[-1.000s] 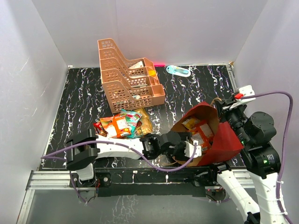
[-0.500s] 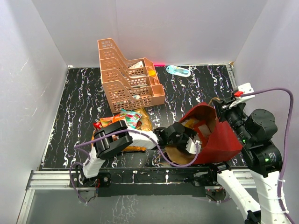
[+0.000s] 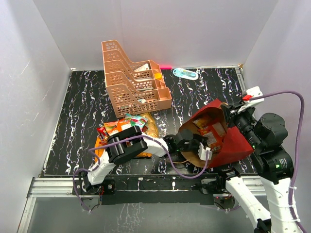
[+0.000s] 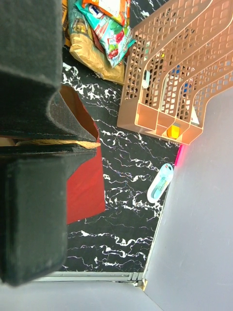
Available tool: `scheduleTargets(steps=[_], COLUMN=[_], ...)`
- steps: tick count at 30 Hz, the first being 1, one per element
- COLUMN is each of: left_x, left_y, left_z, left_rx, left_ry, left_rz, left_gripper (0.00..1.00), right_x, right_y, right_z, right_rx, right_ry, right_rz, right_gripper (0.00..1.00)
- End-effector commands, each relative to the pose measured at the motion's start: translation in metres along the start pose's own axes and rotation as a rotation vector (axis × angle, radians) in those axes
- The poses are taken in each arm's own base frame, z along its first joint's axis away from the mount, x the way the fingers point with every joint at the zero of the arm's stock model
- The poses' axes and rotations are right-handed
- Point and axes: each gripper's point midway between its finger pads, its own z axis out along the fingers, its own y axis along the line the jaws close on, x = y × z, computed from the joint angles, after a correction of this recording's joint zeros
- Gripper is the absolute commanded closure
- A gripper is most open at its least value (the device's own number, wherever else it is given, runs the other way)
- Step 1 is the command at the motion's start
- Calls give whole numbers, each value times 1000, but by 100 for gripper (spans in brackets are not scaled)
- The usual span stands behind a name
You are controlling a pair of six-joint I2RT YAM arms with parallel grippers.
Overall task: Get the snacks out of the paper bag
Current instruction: Take out the snack from the paper bag.
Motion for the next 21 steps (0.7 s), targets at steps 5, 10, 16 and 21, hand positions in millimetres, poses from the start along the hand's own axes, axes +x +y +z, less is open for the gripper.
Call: scheduleTargets(steps=[5,10,16,21], left_x=[-55,-68,-90,-107], left_y=[67,74,79,79], left_z=[-32,-52,-86,-112], left_rx=[-191,-174,-188,-178], left_ry=[-116,-111,-128,-106], left_rz=[-37,-165,-344,-430], left_gripper=[100,100,100,100], right_x=[-34,-34,-29,-24], right_y=[-10,-13,-21,-26], right_z=[-10,-12,-17,-19], right_rx=[53,71,120,144], right_ry=[-122,-126,-122,-118], right_rz=[-27,-43,-72,-86], right_gripper=[92,92,92,92])
